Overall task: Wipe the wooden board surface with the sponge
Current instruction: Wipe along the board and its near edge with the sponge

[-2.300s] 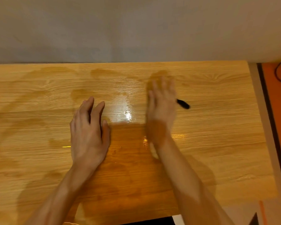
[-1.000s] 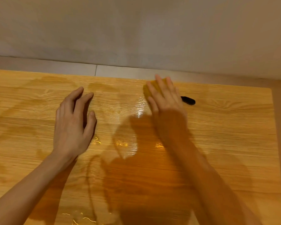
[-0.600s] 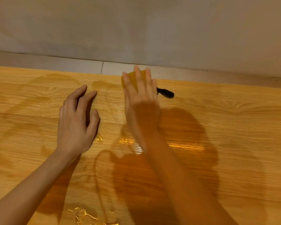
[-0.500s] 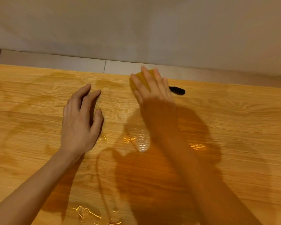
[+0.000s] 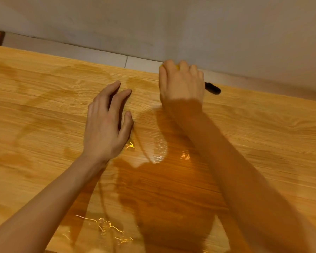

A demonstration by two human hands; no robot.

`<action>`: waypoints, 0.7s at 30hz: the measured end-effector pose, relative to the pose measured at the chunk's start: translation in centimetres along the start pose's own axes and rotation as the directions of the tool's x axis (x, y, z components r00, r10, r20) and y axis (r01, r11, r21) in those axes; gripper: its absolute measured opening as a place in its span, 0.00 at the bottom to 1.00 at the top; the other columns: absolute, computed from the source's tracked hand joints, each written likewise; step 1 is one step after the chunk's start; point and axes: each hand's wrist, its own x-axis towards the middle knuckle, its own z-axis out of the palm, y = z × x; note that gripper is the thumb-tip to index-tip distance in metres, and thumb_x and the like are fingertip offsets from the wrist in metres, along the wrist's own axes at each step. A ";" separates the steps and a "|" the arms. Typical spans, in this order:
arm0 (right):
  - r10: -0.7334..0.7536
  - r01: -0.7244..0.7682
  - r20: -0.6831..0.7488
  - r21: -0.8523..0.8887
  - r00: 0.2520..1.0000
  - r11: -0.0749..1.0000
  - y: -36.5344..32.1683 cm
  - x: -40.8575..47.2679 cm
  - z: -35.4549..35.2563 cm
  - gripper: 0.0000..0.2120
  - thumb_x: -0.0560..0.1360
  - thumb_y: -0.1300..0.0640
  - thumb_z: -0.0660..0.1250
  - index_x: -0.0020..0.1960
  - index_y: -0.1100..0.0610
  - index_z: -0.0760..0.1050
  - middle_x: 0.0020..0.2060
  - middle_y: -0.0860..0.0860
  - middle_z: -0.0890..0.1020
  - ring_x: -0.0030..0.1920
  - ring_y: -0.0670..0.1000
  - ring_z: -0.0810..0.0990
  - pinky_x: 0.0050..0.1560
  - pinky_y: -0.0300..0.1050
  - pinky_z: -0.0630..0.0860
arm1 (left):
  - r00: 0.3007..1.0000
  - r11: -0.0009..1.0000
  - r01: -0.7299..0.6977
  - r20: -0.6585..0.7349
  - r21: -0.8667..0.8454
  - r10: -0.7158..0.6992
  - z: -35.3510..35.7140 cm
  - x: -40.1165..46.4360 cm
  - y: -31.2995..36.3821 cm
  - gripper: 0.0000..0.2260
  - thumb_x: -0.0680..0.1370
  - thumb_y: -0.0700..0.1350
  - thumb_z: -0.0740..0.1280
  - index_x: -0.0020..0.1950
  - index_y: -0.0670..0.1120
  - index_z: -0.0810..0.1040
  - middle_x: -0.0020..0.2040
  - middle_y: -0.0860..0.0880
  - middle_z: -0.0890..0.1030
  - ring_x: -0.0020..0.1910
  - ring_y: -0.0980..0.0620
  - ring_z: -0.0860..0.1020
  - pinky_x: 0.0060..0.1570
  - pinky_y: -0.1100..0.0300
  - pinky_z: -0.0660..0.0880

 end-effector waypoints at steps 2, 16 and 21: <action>-0.027 0.024 0.085 0.033 0.996 0.999 2.0 0.9 -0.9 0.18 0.83 0.47 0.49 0.53 0.54 0.75 0.48 0.58 0.81 0.45 0.61 0.75 0.44 0.49 0.62 | 1.000 1.000 -0.006 -0.006 -0.009 0.006 0.1 0.0 0.0 0.21 0.83 0.51 0.56 0.75 0.46 0.69 0.77 0.44 0.66 0.74 0.45 0.66 0.70 0.52 0.62; -0.011 -0.004 0.220 0.065 0.975 0.998 -4.4 3.5 0.2 0.16 0.83 0.57 0.51 0.45 0.56 0.76 0.37 0.52 0.78 0.39 0.56 0.74 0.42 0.48 0.67 | 0.999 0.998 -0.025 -0.049 -0.053 0.023 0.5 0.3 -0.2 0.20 0.82 0.47 0.59 0.73 0.45 0.70 0.76 0.43 0.68 0.74 0.43 0.68 0.69 0.47 0.65; 0.012 -0.039 0.261 0.098 0.965 0.994 2.6 2.0 -2.1 0.18 0.82 0.51 0.49 0.45 0.55 0.75 0.48 0.59 0.82 0.50 0.64 0.77 0.47 0.51 0.72 | 1.000 0.998 -0.015 -0.028 -0.063 0.013 0.3 0.2 -0.1 0.20 0.82 0.46 0.61 0.73 0.42 0.71 0.76 0.41 0.68 0.75 0.41 0.68 0.68 0.46 0.65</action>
